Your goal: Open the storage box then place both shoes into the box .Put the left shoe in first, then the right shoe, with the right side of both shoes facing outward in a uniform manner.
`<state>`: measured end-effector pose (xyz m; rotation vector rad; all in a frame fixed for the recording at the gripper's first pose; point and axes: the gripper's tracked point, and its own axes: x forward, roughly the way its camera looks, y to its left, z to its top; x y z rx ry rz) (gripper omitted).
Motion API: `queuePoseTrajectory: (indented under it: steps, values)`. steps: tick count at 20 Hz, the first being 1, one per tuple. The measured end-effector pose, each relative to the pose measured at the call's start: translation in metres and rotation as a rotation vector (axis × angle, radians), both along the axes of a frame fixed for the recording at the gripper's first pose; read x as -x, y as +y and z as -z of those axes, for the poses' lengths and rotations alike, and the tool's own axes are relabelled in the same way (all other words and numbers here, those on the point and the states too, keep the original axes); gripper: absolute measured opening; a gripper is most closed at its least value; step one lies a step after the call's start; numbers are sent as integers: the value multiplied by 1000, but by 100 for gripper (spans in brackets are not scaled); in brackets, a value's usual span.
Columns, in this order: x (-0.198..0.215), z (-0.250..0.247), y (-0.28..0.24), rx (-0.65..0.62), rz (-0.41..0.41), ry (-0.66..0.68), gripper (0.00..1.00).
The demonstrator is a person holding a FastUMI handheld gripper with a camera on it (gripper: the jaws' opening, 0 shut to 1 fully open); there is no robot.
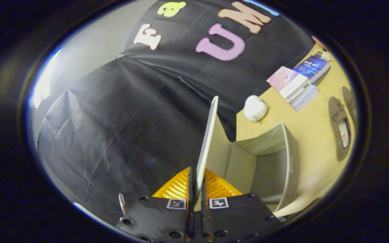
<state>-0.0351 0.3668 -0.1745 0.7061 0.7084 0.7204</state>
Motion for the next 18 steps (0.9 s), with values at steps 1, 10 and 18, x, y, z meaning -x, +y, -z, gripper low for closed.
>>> queuePoseTrajectory:
  steps: [1, 10, 18]
  values:
    - [5, -3, 10, 1, -16, 0, 11]
    - [23, -18, 84, -12, -130, 60, 11]
    - [42, -4, 116, -20, -177, 130, 11]
